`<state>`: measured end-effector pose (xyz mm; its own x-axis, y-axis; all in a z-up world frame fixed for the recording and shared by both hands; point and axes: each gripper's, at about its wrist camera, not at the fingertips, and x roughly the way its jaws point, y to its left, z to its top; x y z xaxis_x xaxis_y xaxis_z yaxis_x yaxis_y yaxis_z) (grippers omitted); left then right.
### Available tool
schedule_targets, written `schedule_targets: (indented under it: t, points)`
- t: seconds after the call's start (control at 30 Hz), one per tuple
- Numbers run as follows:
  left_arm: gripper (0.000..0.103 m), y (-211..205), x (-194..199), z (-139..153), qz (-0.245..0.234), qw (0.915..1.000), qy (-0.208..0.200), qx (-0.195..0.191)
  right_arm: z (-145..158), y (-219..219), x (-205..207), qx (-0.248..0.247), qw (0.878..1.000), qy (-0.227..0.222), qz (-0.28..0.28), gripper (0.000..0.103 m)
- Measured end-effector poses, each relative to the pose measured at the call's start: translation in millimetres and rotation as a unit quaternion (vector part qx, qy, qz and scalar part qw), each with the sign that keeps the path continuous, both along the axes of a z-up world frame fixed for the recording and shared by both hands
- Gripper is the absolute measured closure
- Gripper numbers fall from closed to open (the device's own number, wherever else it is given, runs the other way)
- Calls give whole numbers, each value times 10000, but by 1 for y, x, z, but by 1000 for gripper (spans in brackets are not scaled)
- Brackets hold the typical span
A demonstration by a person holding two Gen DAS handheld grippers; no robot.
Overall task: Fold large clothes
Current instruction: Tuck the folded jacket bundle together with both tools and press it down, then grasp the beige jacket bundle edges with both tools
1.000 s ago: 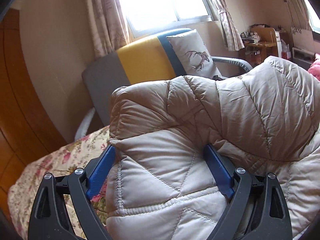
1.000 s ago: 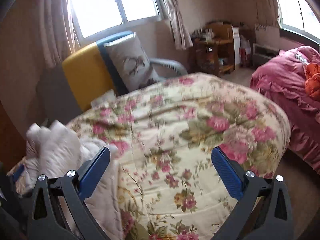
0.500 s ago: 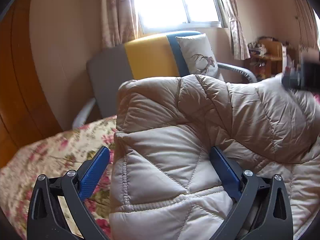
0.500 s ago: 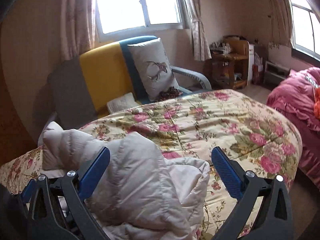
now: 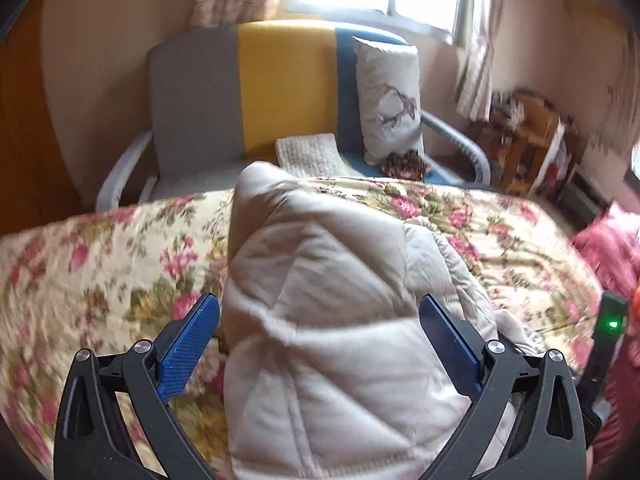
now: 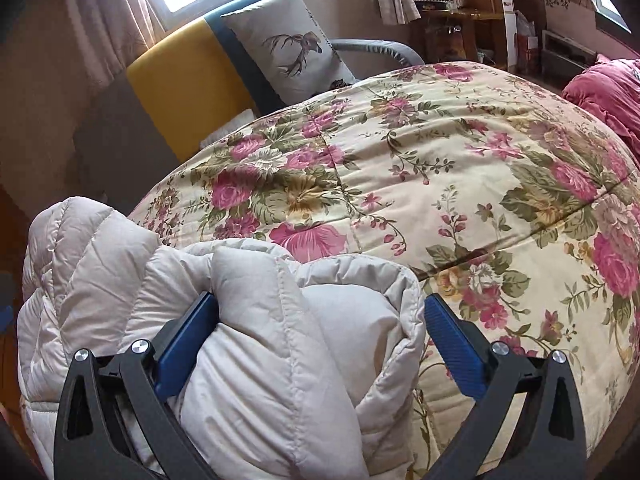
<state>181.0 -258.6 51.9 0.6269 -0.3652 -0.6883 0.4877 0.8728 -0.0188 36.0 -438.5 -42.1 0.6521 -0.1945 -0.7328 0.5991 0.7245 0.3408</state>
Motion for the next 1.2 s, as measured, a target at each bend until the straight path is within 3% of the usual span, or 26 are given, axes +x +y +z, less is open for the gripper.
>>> schedule_targets:
  t: [0.2,0.3,0.4,0.53,0.73,0.87,1.03,1.2]
  points:
    - [3,-59,34,-34,-293,9890,-311,1414,3,8,2,-234,9995,203,-93,2]
    - [3,-67,48,-64,-294,9834,-267,1768,2,7,7,-234,9991,329,-139,2]
    - [3,-63,65,-80,-177,9862,-79,1646,1,4,17,-262,9985,462,-138,2]
    - [3,-63,74,-94,-105,9843,-54,1762,0,4,31,-388,9972,624,-106,2]
    - [3,-62,87,-105,-63,9857,68,1683,-8,-1,41,-196,9976,665,-71,2]
    - [3,-57,81,-102,17,9871,-65,1602,-9,0,43,-226,9976,659,-20,2]
    - [4,-36,55,-86,219,9901,-304,1352,-7,5,40,-372,9978,545,62,2]
    - [4,3,10,-68,117,9983,75,570,-7,5,38,-373,9981,493,57,2]
